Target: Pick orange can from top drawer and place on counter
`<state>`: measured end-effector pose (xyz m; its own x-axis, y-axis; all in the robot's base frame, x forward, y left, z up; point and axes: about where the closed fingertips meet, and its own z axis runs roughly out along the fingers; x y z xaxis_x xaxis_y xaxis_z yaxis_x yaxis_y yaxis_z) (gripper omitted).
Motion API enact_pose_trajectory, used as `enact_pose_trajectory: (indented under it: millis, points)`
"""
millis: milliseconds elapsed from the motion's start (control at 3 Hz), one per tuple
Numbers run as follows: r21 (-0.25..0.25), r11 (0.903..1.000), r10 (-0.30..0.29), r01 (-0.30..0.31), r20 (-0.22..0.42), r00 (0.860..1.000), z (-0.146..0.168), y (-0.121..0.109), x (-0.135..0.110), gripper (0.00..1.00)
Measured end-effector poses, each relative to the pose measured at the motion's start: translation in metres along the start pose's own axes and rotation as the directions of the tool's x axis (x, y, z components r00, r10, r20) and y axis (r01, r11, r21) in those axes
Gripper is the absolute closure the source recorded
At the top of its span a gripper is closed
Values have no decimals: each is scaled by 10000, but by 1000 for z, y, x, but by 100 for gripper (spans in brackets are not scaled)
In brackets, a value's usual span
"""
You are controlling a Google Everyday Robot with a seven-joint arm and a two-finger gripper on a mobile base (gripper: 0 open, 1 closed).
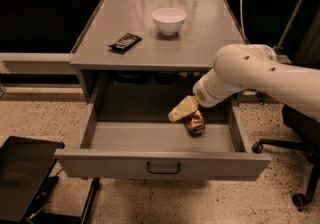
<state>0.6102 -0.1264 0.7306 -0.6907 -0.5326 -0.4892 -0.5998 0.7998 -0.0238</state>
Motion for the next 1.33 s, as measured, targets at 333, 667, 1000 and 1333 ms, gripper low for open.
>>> enact_pose_trajectory:
  millis: [333,667,1000,1333]
  points:
    - [-237,9975,662,-666,-169,9977,24,8,-20,0]
    - [-272,9969,729,-735,-224,9971,27,6,-19,0]
    - [-256,9927,1169,-1181,-437,9922,44,-13,-10,0]
    - [-337,9782,2013,-2047,-838,9759,86,-38,13,0]
